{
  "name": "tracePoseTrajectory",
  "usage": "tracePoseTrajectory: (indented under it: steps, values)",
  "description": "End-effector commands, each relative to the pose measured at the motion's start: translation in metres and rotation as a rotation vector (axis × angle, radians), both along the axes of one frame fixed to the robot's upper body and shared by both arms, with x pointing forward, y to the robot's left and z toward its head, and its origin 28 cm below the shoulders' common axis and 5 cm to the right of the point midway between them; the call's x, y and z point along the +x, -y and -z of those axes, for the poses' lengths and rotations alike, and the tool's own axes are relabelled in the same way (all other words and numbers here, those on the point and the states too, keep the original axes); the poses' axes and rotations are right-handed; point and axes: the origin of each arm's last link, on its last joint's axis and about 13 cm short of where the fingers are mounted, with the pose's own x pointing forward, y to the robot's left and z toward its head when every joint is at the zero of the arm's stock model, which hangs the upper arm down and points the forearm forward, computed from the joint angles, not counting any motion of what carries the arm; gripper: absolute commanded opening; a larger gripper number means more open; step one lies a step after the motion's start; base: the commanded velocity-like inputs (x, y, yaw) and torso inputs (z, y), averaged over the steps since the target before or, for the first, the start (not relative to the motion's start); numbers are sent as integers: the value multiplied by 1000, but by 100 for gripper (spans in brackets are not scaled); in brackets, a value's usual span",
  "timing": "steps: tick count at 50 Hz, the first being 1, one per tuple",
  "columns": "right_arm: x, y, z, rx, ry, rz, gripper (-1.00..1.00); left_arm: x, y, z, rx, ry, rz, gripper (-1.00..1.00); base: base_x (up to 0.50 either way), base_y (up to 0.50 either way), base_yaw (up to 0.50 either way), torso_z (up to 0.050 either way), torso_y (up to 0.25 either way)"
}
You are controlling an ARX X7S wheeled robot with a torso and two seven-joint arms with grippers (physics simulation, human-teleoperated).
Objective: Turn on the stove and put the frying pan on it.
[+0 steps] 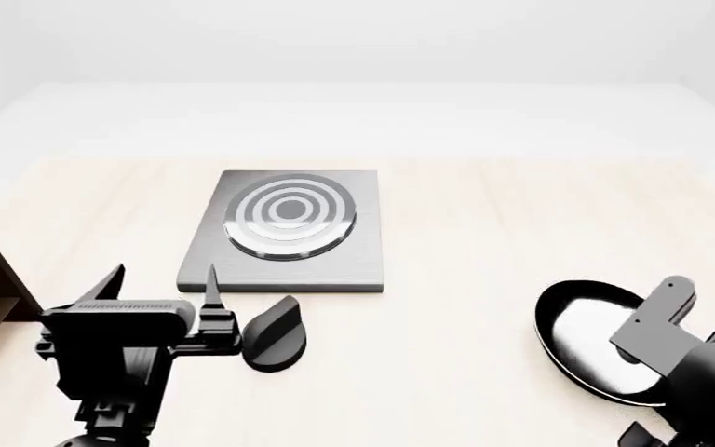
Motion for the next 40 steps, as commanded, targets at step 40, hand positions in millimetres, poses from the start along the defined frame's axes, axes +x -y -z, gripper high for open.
tracePoseTrajectory:
  steps: [40]
  values:
    - [-11,41,33,-64,-90,111,100,0,5,0,31,-3,3,100,0,0,0,0,0]
